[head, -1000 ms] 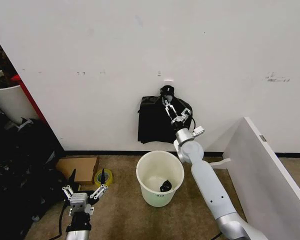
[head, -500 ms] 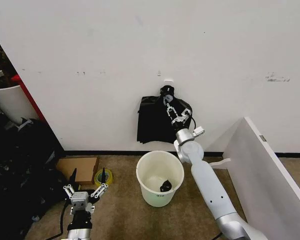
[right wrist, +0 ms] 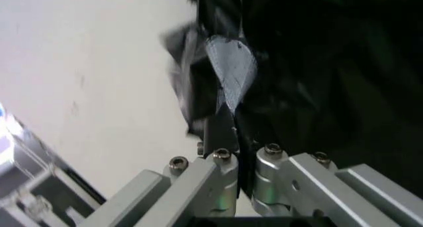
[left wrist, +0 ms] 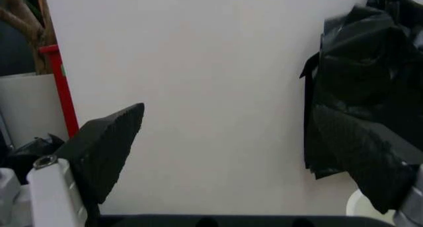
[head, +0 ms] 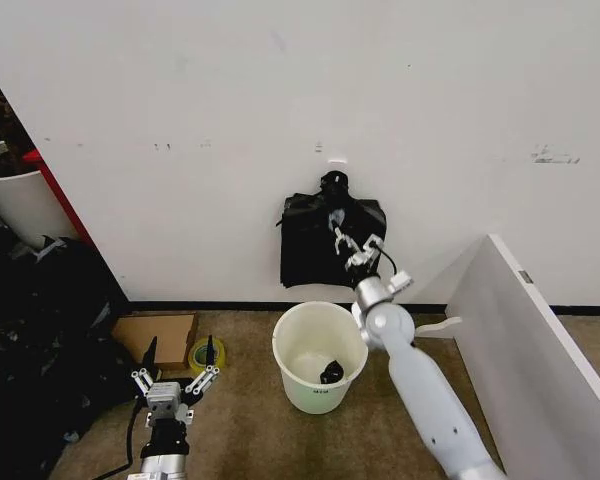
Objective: Place the garbage bag over the trash bin.
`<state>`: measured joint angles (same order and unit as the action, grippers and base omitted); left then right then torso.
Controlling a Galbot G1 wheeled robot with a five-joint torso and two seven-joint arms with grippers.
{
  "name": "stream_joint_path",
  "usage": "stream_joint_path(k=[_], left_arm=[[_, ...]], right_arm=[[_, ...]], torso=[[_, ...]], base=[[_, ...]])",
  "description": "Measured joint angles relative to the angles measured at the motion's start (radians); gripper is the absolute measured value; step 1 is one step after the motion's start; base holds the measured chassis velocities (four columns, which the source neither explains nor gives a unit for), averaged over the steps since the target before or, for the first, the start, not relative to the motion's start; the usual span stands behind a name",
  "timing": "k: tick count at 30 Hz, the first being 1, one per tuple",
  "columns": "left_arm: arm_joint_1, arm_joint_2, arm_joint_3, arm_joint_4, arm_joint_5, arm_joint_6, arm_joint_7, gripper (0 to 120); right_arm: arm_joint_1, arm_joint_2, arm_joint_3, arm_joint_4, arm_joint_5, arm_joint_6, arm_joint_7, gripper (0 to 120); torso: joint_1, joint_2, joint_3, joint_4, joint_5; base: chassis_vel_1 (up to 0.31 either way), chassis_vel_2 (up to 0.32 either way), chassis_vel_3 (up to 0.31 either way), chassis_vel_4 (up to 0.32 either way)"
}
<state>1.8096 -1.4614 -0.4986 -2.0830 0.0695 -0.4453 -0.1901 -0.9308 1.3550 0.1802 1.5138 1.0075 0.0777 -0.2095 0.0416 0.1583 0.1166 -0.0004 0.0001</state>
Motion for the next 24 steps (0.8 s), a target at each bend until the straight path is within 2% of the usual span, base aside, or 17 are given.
stream_joint_path(k=[12,24], left_arm=[[-0.015,0.004,0.005,0.011,0.000,-0.001,-0.005,100],[-0.032,0.006,0.007,0.031,0.003,-0.005,-0.009,100]], right_arm=[[-0.192,-0.089,-0.022,0.148,-0.154,0.060,0.013,0],[-0.425,-0.129,-0.038,0.262,-0.436,0.167,0.022,0]], torso=[[0.000,0.000,0.000,0.0002,0.0000],[0.000,0.000,0.000,0.0001,0.0000]], base=[[0.000,0.000,0.000,0.000],[0.000,0.000,0.000,0.000]])
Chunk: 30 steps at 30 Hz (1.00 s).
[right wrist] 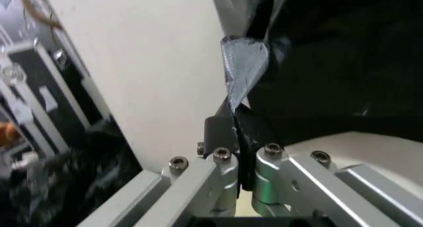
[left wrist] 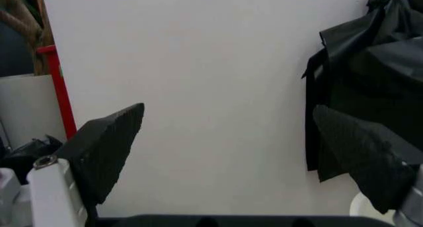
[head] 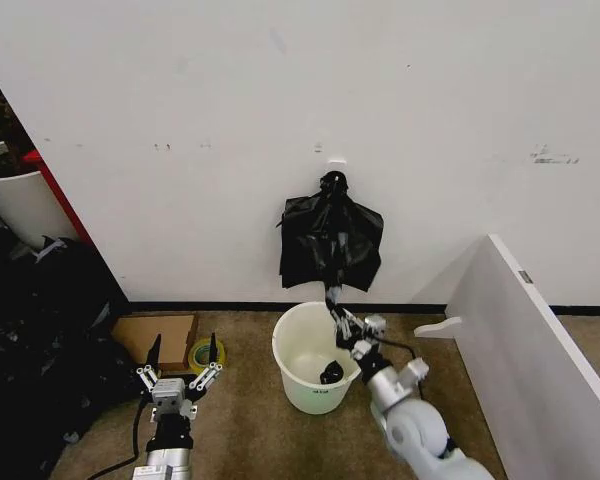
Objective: Place the garbage bag over the trash bin.
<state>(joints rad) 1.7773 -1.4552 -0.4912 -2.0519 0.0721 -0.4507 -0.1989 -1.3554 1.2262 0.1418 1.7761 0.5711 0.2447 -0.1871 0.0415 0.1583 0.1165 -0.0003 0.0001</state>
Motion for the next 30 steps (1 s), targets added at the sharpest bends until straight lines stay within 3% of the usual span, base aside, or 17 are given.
stream_joint_path(k=[8,21,30], left_arm=[[-0.002,0.002,-0.001,0.008,0.000,-0.004,-0.002,100],[-0.003,-0.001,0.001,0.010,0.000,-0.004,-0.004,100],[0.002,-0.002,0.002,0.008,0.000,-0.008,-0.006,100]], right_arm=[[-0.093,-0.018,-0.016,-0.005,-0.165,0.123,0.000,0],[-0.165,-0.018,-0.013,-0.030,-0.283,0.284,0.000,0],[-0.197,-0.007,0.002,-0.036,-0.314,0.330,0.010,0]], torso=[[0.000,0.000,0.000,0.0000,-0.0001],[0.000,0.000,0.000,0.0000,-0.0001],[0.000,0.000,0.000,0.0001,-0.0001]], base=[[0.000,0.000,0.000,0.000],[0.000,0.000,0.000,0.000],[0.000,0.000,0.000,0.000]])
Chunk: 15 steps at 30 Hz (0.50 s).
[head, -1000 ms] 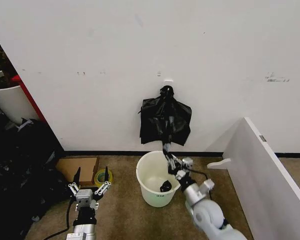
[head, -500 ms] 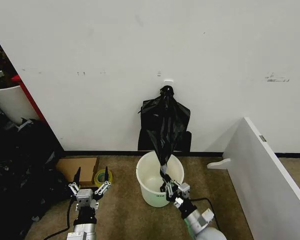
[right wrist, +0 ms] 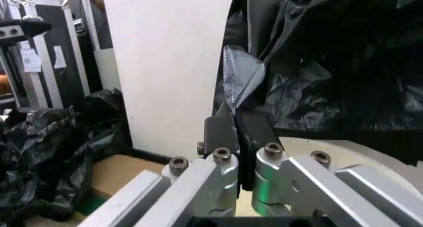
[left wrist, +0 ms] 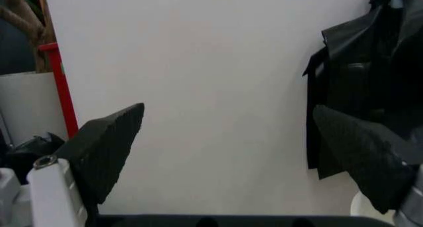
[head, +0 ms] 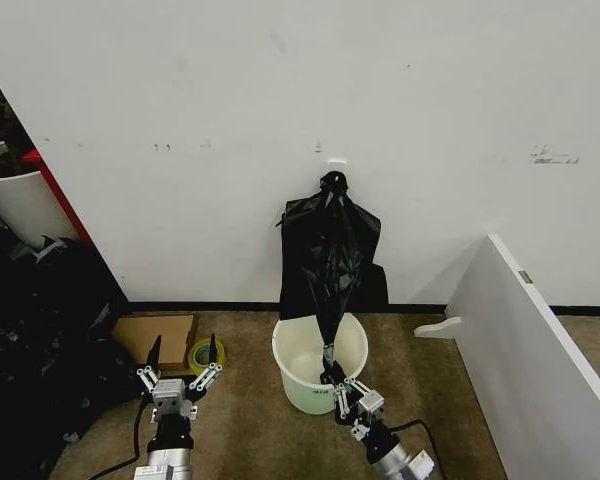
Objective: Place the garbage bag over the trash bin.
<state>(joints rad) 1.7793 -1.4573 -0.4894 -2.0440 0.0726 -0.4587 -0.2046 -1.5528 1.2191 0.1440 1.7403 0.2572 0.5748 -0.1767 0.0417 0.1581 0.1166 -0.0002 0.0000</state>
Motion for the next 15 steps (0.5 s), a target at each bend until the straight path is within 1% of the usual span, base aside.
stream_joint_path(k=[10,15], left_arm=[[0.000,0.000,0.002,-0.003,0.003,0.000,0.000,100],[-0.002,0.003,0.006,-0.015,0.006,0.002,0.000,100]], right_arm=[[-0.019,0.018,0.002,-0.001,-0.048,0.032,0.011,0],[0.013,0.032,-0.012,0.029,-0.046,-0.001,0.047,0]], torso=[[0.000,0.000,0.000,-0.0001,0.0000],[0.000,0.000,0.000,0.0001,-0.0001]], base=[[0.000,0.000,0.000,0.000],[0.000,0.000,0.000,0.000]])
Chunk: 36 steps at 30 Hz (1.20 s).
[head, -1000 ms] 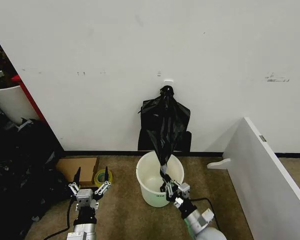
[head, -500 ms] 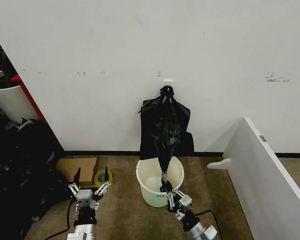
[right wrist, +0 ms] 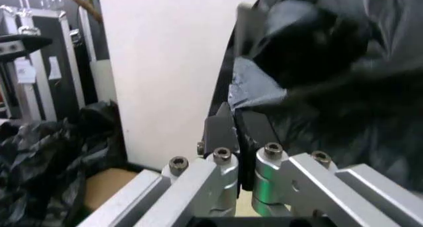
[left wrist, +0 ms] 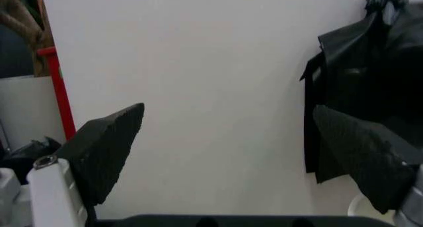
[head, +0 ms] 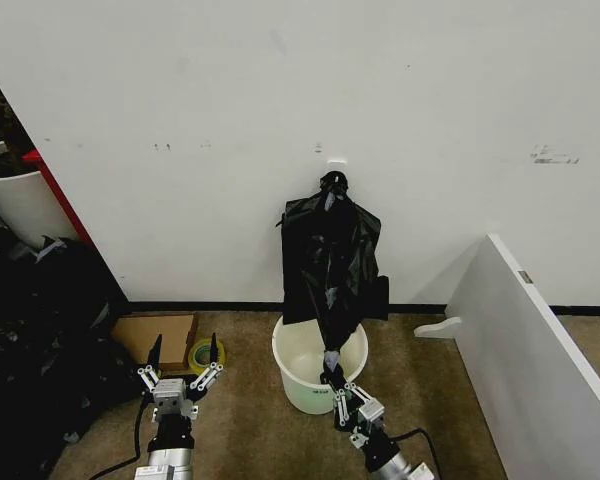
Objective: Place the garbage bag over the trash bin.
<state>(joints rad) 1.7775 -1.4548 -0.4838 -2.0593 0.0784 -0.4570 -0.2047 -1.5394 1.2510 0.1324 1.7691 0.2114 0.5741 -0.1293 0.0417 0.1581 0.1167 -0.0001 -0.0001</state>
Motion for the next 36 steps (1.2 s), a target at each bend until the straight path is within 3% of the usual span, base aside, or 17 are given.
stream_joint_path(k=[4,9,12,15,16,18,21,22,24,26,28,31,34,35,36], left_arm=[[-0.001,0.024,0.010,-0.027,-0.008,0.014,0.003,100],[-0.013,0.121,0.036,-0.093,-0.063,0.063,0.030,100],[-0.033,0.235,0.063,-0.150,-0.149,0.121,0.055,100],[-0.077,0.413,0.075,-0.201,-0.240,0.193,0.073,100],[-0.077,0.413,0.075,-0.201,-0.240,0.193,0.073,100],[-0.128,0.543,0.079,-0.221,-0.310,0.245,0.082,100],[-0.255,0.684,0.113,-0.217,-0.465,0.316,0.083,100],[-0.255,0.684,0.113,-0.217,-0.465,0.316,0.083,100],[-0.357,0.778,0.139,-0.190,-0.580,0.361,0.080,100],[-0.406,0.838,0.156,-0.174,-0.619,0.379,0.087,100],[-0.499,0.917,0.229,-0.138,-0.641,0.408,0.101,100],[-0.573,0.952,0.303,-0.117,-0.652,0.425,0.109,100],[-0.884,0.999,0.561,-0.054,-0.740,0.478,0.118,100],[-0.884,0.999,0.561,-0.054,-0.740,0.478,0.118,100],[-0.959,0.999,0.619,-0.038,-0.762,0.486,0.118,100]], right_arm=[[0.023,0.009,-0.003,0.012,0.005,-0.017,0.013,0],[0.046,0.013,-0.009,0.029,-0.001,-0.038,0.027,0],[0.057,0.019,-0.014,0.029,-0.041,-0.043,0.039,0],[0.066,0.036,-0.024,0.021,-0.112,-0.045,0.061,0],[0.066,0.036,-0.024,0.021,-0.112,-0.045,0.061,0],[0.074,0.047,-0.030,0.011,-0.149,-0.043,0.068,0],[0.083,0.056,-0.032,0.000,-0.171,-0.041,0.072,0],[0.083,0.056,-0.032,0.000,-0.171,-0.041,0.072,0],[0.097,0.058,-0.039,-0.008,-0.176,-0.041,0.075,0],[0.113,0.062,-0.048,-0.019,-0.179,-0.042,0.077,0],[0.126,0.074,-0.054,-0.032,-0.188,-0.043,0.080,0],[0.130,0.082,-0.054,-0.037,-0.193,-0.043,0.081,0],[0.141,0.097,-0.052,-0.050,-0.199,-0.042,0.083,0],[0.141,0.097,-0.052,-0.050,-0.199,-0.042,0.083,0],[0.143,0.099,-0.050,-0.051,-0.199,-0.041,0.084,0]], torso=[[0.000,0.000,0.000,0.0000,-0.0001],[0.000,0.000,0.000,0.0001,-0.0002],[0.000,0.000,0.000,-0.0001,-0.0002],[0.000,0.000,0.000,0.0000,-0.0003],[0.000,0.000,0.000,0.0000,-0.0003],[0.000,0.000,0.000,0.0002,-0.0004],[0.000,0.000,0.000,-0.0002,-0.0006],[0.000,0.000,0.000,-0.0002,-0.0006],[0.000,0.000,0.000,-0.0013,-0.0007],[0.000,0.000,0.000,0.0001,-0.0004],[0.000,0.000,0.000,0.0005,-0.0005],[0.000,0.000,0.000,0.0004,-0.0005],[0.000,0.000,0.000,-0.0001,0.0004],[0.000,0.000,0.000,-0.0001,0.0004],[0.000,0.000,0.000,-0.0002,0.0002]], base=[[0.000,0.000,0.000,0.000],[0.000,0.000,0.000,0.000],[0.000,0.000,0.000,0.000],[0.000,0.000,0.000,0.000],[0.000,0.000,0.000,0.000],[0.000,0.000,0.000,0.000],[0.000,0.000,0.000,0.000],[0.000,0.000,0.000,0.000],[0.000,0.000,0.000,0.000],[0.000,0.000,0.000,0.000],[0.000,0.000,0.000,0.000],[0.000,0.000,0.000,0.000],[0.000,0.000,0.000,0.000],[0.000,0.000,0.000,0.000],[0.000,0.000,0.000,0.000]])
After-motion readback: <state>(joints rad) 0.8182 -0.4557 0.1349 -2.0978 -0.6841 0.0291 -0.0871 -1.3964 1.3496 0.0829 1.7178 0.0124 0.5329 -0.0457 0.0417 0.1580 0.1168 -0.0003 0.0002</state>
